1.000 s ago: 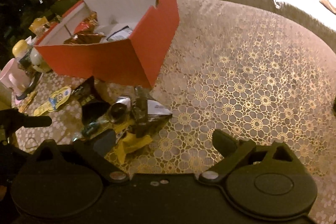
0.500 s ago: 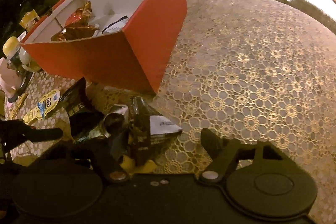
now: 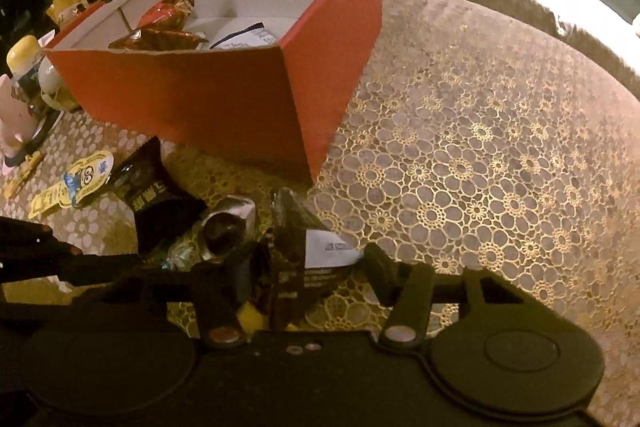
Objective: Organize snacks
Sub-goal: 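Grasp the small silver-wrapped candy with the left tool while the right tool grasps the dark candy bag, then carry both candies into the red box and open both tools to release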
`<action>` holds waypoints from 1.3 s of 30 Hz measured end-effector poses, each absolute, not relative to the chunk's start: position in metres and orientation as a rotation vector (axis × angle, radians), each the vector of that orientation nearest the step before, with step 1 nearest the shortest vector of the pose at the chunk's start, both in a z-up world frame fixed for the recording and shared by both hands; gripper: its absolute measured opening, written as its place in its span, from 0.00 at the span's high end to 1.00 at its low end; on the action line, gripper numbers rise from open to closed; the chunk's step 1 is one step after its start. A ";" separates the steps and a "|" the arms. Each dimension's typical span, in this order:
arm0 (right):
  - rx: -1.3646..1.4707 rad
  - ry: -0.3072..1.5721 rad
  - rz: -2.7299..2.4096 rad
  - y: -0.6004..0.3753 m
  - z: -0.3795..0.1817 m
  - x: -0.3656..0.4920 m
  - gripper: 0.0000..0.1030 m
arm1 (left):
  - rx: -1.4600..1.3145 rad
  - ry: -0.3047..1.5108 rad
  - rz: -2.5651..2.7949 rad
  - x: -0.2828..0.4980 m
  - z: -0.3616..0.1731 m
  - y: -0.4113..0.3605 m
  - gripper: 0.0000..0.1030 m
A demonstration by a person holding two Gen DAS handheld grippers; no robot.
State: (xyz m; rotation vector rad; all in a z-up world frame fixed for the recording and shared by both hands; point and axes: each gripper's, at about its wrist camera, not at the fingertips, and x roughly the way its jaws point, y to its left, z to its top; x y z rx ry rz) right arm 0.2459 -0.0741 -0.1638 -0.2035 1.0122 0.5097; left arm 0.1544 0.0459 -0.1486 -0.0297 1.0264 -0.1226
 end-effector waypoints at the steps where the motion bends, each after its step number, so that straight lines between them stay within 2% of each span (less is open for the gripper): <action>1: -0.197 1.012 0.508 -0.075 -0.163 0.246 0.48 | -0.037 1.030 -0.120 0.155 -0.148 0.047 0.88; 23: -0.018 0.999 0.434 -0.128 -0.146 0.231 0.52 | -0.092 1.027 -0.096 0.140 -0.140 0.054 0.88; 39: 0.005 0.905 0.448 -0.137 -0.093 0.192 0.52 | -0.124 0.943 -0.060 0.111 -0.091 0.062 0.88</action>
